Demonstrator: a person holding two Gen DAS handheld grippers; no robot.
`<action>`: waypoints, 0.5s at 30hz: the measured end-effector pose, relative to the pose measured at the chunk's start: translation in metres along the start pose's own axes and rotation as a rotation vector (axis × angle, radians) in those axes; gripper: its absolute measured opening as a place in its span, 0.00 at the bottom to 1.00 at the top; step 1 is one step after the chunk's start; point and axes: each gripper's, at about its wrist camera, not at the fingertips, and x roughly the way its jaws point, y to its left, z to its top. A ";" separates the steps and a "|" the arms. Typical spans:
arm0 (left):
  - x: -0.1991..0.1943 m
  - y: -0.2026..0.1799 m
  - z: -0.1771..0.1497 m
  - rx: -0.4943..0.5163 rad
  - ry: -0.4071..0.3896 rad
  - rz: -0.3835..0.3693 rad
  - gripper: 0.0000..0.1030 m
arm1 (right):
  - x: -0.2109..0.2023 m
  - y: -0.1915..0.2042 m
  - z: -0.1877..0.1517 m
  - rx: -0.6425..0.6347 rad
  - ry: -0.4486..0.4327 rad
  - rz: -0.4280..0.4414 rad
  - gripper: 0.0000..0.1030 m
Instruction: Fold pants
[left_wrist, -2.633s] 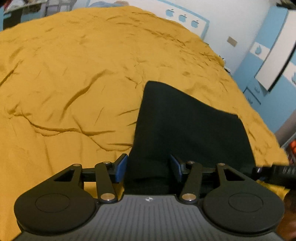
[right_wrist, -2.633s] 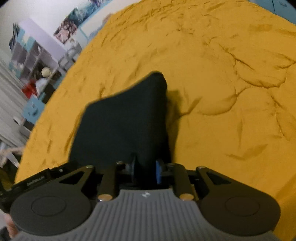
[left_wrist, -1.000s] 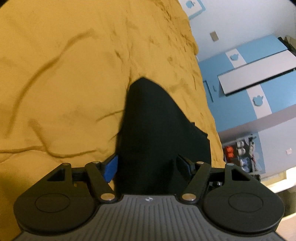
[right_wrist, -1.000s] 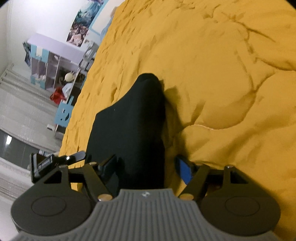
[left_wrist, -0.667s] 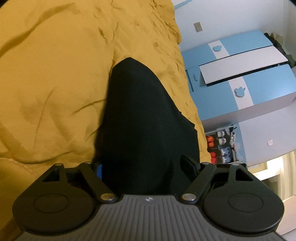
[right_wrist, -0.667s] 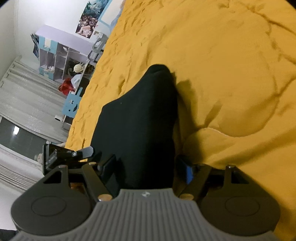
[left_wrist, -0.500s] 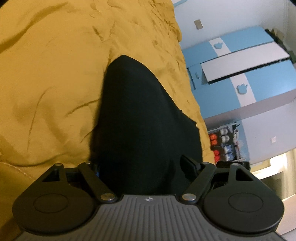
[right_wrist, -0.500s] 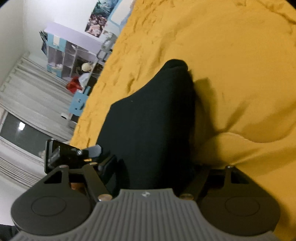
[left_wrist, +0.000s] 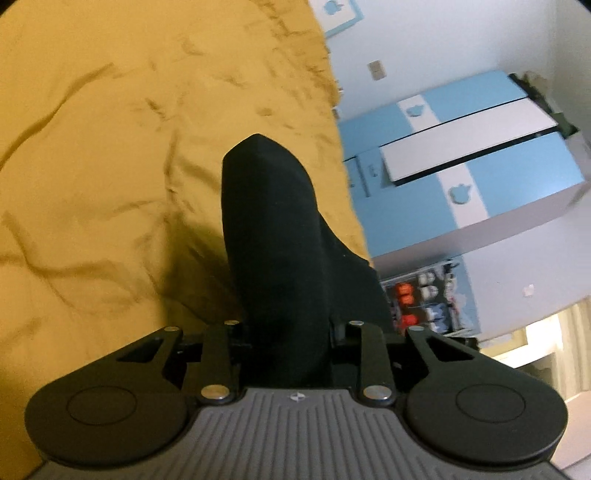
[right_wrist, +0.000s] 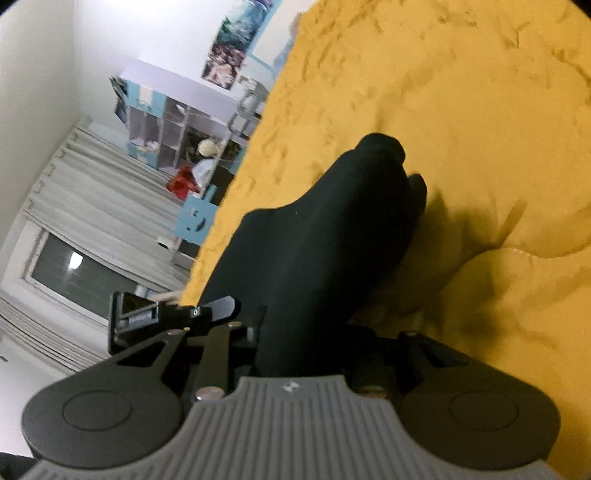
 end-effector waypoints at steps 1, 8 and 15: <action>-0.006 -0.006 -0.007 0.000 -0.003 -0.012 0.32 | -0.010 0.008 -0.003 0.002 -0.011 0.006 0.21; -0.046 -0.036 -0.073 0.001 0.016 -0.053 0.32 | -0.081 0.075 -0.062 -0.028 -0.069 -0.032 0.21; -0.051 -0.063 -0.159 0.040 0.120 -0.111 0.32 | -0.175 0.106 -0.175 0.038 -0.115 -0.073 0.21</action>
